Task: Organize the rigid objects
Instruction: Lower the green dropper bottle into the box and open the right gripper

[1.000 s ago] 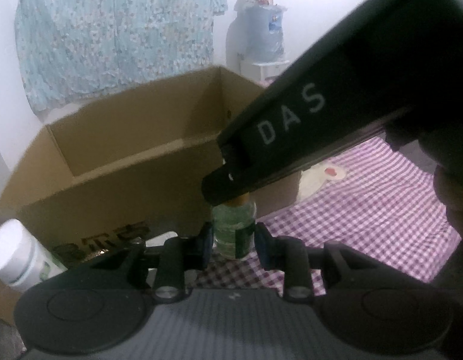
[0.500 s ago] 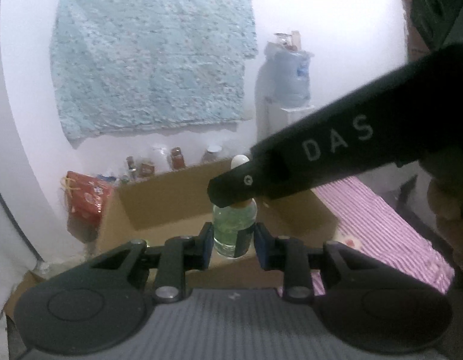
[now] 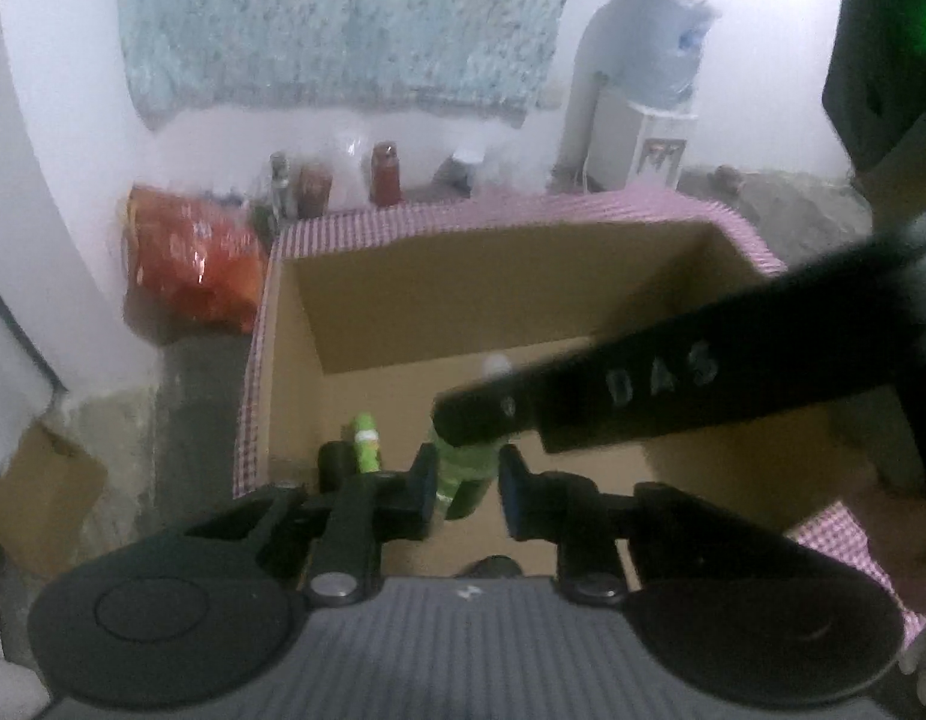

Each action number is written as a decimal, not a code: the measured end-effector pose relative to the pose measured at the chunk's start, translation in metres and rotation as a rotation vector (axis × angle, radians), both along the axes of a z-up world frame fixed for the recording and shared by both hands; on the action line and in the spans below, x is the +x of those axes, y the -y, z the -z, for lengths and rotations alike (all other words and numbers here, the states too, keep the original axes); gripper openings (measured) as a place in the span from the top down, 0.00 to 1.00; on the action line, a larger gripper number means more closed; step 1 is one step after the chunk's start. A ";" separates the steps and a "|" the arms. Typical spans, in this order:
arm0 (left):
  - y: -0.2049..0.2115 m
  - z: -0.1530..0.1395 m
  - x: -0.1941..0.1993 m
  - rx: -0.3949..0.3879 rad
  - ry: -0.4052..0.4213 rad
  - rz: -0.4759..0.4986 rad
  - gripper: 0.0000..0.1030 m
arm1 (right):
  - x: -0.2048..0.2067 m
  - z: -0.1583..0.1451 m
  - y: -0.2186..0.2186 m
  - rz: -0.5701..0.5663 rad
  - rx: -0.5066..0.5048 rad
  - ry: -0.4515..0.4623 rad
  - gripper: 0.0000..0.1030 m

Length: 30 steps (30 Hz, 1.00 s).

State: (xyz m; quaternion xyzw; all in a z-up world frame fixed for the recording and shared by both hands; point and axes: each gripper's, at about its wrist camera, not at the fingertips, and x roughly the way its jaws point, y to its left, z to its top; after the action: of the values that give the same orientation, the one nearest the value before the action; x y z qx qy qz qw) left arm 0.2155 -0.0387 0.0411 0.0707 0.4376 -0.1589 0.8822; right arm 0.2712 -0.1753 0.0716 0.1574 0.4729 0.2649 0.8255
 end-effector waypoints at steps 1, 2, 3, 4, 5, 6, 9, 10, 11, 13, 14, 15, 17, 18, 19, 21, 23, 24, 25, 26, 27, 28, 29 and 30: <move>-0.002 0.005 0.004 0.003 -0.021 -0.005 0.82 | 0.003 0.010 -0.001 0.002 0.002 -0.026 0.79; -0.004 0.010 0.007 0.005 -0.042 -0.012 0.82 | 0.007 0.021 -0.003 0.004 0.005 -0.047 0.79; -0.006 0.015 0.011 0.006 -0.054 -0.013 0.82 | 0.008 0.028 -0.006 0.005 0.008 -0.062 0.79; -0.007 0.019 0.012 0.012 -0.062 -0.011 0.83 | 0.011 0.033 -0.008 0.007 0.009 -0.077 0.79; -0.008 0.022 0.013 0.017 -0.067 -0.012 0.83 | 0.012 0.039 -0.011 0.008 0.008 -0.090 0.79; -0.009 0.024 0.015 0.020 -0.071 -0.015 0.82 | 0.013 0.043 -0.013 0.008 0.007 -0.096 0.79; -0.014 0.027 0.019 0.013 -0.078 -0.021 0.79 | 0.018 0.051 -0.018 0.005 0.008 -0.115 0.79; -0.015 0.027 0.020 0.009 -0.077 -0.026 0.77 | 0.018 0.053 -0.020 0.003 0.014 -0.123 0.77; -0.017 0.026 0.020 0.007 -0.074 -0.030 0.73 | 0.018 0.054 -0.019 0.002 0.028 -0.127 0.77; -0.015 0.024 0.018 0.006 -0.071 -0.035 0.63 | 0.028 0.056 -0.015 0.005 0.044 -0.141 0.74; -0.015 0.023 0.017 0.001 -0.067 -0.037 0.55 | 0.029 0.056 -0.014 0.005 0.056 -0.148 0.73; -0.016 0.021 0.015 -0.005 -0.061 -0.037 0.52 | 0.029 0.055 -0.013 0.009 0.075 -0.152 0.68; -0.018 0.016 0.012 -0.015 -0.041 -0.038 0.45 | 0.032 0.054 -0.006 0.023 0.106 -0.151 0.57; -0.017 0.014 0.011 -0.020 -0.032 -0.039 0.43 | 0.032 0.050 -0.002 0.034 0.118 -0.139 0.55; -0.018 0.009 0.008 -0.027 -0.018 -0.039 0.39 | 0.029 0.045 0.001 0.039 0.126 -0.125 0.54; -0.020 0.000 0.000 -0.035 0.010 -0.040 0.34 | 0.022 0.031 0.010 0.054 0.146 -0.101 0.53; -0.022 -0.012 -0.010 -0.045 0.046 -0.041 0.29 | 0.010 0.017 0.019 0.065 0.175 -0.075 0.51; -0.023 -0.019 -0.018 -0.052 0.067 -0.040 0.27 | 0.001 0.007 0.025 0.070 0.187 -0.055 0.50; -0.025 -0.024 -0.025 -0.062 0.087 -0.042 0.23 | -0.007 -0.002 0.031 0.074 0.193 -0.034 0.47; -0.027 -0.030 -0.033 -0.074 0.108 -0.045 0.21 | -0.020 -0.014 0.037 0.076 0.196 -0.005 0.45; -0.028 -0.037 -0.042 -0.089 0.132 -0.049 0.19 | -0.032 -0.024 0.043 0.080 0.196 0.020 0.40; -0.030 -0.043 -0.050 -0.104 0.152 -0.052 0.15 | -0.044 -0.033 0.049 0.084 0.191 0.047 0.34; -0.032 -0.048 -0.059 -0.119 0.170 -0.055 0.11 | -0.061 -0.044 0.057 0.088 0.176 0.079 0.30; -0.033 -0.053 -0.069 -0.133 0.190 -0.057 0.10 | -0.075 -0.052 0.063 0.093 0.161 0.107 0.22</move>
State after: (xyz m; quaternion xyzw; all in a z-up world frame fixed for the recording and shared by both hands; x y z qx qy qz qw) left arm 0.1462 -0.0054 0.0937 0.0143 0.3422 -0.1549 0.9266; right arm 0.1962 -0.2381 0.1234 0.2307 0.3974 0.2714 0.8457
